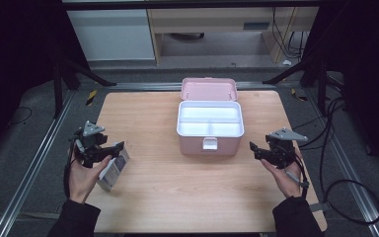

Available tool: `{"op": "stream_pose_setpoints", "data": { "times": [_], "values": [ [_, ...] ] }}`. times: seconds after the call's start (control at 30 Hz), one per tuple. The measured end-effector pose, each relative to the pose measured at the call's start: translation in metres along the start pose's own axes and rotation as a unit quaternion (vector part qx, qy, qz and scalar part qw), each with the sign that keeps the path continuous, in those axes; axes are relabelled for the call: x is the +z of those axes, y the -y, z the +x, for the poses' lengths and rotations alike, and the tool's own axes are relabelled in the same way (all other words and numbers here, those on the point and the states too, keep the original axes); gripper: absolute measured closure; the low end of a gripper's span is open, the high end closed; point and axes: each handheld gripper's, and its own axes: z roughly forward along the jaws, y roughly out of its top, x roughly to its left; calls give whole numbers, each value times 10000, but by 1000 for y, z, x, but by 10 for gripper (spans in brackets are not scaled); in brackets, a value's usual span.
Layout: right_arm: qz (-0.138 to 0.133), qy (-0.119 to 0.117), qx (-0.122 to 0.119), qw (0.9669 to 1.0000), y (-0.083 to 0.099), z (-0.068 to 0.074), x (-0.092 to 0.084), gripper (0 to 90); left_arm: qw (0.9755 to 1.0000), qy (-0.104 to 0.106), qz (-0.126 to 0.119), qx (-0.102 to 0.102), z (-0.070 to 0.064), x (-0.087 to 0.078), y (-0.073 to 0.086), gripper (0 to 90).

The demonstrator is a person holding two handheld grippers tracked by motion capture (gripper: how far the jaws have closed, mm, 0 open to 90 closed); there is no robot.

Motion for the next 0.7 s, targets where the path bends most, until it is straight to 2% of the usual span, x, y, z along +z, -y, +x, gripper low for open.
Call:
{"op": "stream_pose_setpoints", "data": {
  "times": [0.03, 0.07, 0.1, 0.13, 0.2, 0.23, 0.27, 0.3, 0.33, 0.37, 0.4, 0.43, 0.5, 0.57, 0.6, 0.67, 0.7],
  "values": [
    [0, 0, 0, 10000, 0, 0, 0, 351, 10000, 0, 0, 0, 0, 0, 0, 340],
    [-160, -77, 82, 9998, -11, 1, 1, 359, 9998, 109, -166, 41, -6, 5, -10, 340],
    [-160, -77, 82, 9998, -11, 1, 1, 359, 9998, 109, -166, 41, -6, 5, -10, 341],
    [-222, -101, 71, 9997, -22, 5, 4, 358, 9993, 153, -333, 66, -12, 14, -20, 343],
    [-248, -112, 67, 9996, -31, 7, 8, 363, 9985, 237, -495, 91, -20, 25, -29, 344],
    [-248, -109, 48, 9996, -35, 9, 12, 372, 9985, 237, -495, 91, -20, 25, -29, 346],
    [-232, -118, 40, 9997, -40, 10, 15, 381, 9977, 383, -556, 59, -29, 37, -37, 350],
    [-232, -118, 40, 9997, -40, 10, 15, 381, 9977, 383, -556, 59, -29, 37, -37, 352],
    [-205, -150, -20, 9997, -46, 12, 23, 396, 9969, 502, -602, 81, -40, 50, -45, 353],
    [-169, -135, -54, 9998, -48, 14, 27, 404, 9969, 502, -602, 81, -40, 50, -45, 357],
    [-106, -135, -89, 9998, -49, 15, 32, 413, 9953, 691, -673, 45, -51, 63, -52, 359],
    [-106, -135, -89, 9998, -49, 15, 32, 413, 9953, 691, -673, 45, -51, 63, -52, 360],
    [4, -135, -132, 9998, -49, 17, 41, 427, 9930, 923, -738, -30, -63, 78, -57, 364],
    [98, -114, -169, 9997, -48, 17, 49, 438, 9915, 1082, -730, 3, -73, 89, -60, 365],
    [164, -86, -160, 9997, -46, 16, 53, 460, 9911, 1139, -676, 95, -81, 97, -62, 356],
    [201, -102, -121, 9997, -45, 15, 55, 492, 9921, 1116, -520, 254, -94, 113, -62, 354],
    [201, -102, -121, 9997, -45, 15, 55, 492, 9921, 1116, -520, 254, -94, 113, -62, 356]
  ]
}}
